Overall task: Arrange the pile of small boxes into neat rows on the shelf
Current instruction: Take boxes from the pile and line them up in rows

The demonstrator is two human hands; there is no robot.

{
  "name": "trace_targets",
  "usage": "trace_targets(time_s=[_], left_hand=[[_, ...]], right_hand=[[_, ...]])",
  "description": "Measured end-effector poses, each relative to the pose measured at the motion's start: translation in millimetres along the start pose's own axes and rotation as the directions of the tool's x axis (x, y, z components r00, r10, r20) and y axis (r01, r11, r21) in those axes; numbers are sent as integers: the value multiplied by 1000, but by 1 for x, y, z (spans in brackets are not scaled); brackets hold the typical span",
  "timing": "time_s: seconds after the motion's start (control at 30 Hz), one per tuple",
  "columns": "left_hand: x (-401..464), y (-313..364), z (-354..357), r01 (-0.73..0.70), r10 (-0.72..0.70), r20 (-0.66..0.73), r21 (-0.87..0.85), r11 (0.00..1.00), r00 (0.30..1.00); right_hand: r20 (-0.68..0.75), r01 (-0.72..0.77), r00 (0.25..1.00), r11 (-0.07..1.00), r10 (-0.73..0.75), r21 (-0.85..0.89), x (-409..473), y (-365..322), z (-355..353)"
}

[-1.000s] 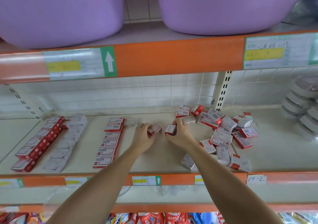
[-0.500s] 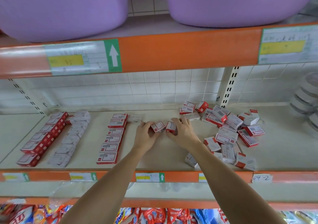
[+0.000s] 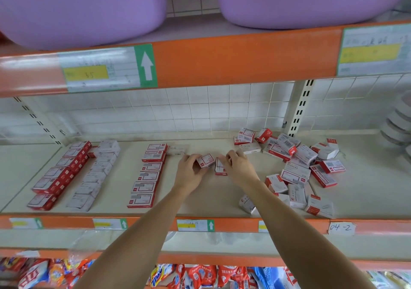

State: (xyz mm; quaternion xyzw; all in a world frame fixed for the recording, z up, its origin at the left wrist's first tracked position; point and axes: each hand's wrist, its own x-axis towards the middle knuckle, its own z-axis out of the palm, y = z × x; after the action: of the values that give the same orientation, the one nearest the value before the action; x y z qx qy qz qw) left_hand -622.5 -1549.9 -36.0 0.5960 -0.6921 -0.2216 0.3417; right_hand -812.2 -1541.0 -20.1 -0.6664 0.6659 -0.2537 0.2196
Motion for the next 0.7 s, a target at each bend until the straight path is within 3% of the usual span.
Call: trace_targets(time_s=[0.23,0.53,0.7], left_hand=[[2,0,-1,22,-21,13,-21,1000,1000],[3,-2,-1,25,-25,40,-14,1000,999],[2,-3,-1,-16,16,36,-2,1000,999]], right_hand=[[30,73,997,997,-73,-4,-5,-1,-1],[49,111,992,984,-119,143,-9,-3,-8],[-39,78,996,997,-79,-7,-6,5,0]])
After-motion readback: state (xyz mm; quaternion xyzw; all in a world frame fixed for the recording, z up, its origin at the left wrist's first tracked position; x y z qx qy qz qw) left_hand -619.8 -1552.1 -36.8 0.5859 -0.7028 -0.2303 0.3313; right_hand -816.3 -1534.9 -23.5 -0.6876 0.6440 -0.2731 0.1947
